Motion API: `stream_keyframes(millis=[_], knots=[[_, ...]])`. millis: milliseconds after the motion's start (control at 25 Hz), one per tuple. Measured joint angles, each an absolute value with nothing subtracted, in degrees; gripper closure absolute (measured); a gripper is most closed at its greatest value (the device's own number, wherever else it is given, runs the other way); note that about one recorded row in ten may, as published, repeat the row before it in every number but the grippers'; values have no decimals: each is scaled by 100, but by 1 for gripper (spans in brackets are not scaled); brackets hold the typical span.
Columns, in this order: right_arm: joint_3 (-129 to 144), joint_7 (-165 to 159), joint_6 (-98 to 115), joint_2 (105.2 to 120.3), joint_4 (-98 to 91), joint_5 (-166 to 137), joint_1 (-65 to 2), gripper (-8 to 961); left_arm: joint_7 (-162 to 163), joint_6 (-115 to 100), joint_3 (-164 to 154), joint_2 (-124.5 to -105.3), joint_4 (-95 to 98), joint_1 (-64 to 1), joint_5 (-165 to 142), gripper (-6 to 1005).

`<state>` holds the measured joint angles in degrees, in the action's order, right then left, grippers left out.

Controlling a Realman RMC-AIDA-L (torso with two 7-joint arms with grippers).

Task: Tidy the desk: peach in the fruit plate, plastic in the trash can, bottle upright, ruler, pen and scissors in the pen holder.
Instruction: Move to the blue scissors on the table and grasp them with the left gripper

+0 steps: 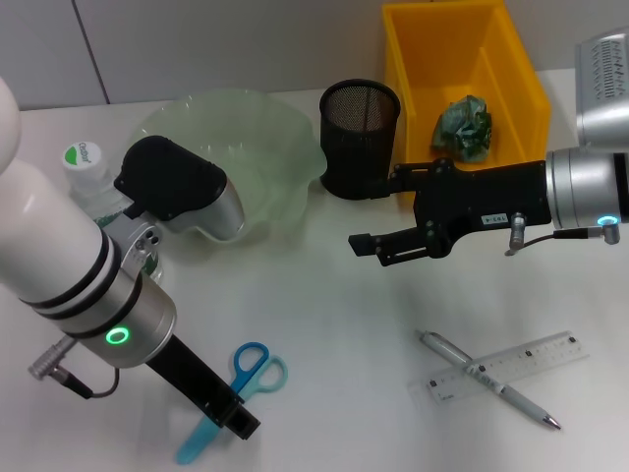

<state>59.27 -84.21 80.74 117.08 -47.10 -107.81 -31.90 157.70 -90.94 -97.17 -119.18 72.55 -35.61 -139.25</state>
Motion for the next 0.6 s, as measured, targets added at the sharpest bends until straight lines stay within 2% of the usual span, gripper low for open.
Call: stream_keyframes(millis=[160,600], knots=[[5926,-8420,8071,11716,-4710,-10784,-3190,134,15768,-9063,-9722,-11918,7250,-3566,-13930,459],[5930,-8430,8089,11715,-4735,-10784,-3190,134,15695,-8998,-9721,-11918,7114,-3615,-13963,464]])
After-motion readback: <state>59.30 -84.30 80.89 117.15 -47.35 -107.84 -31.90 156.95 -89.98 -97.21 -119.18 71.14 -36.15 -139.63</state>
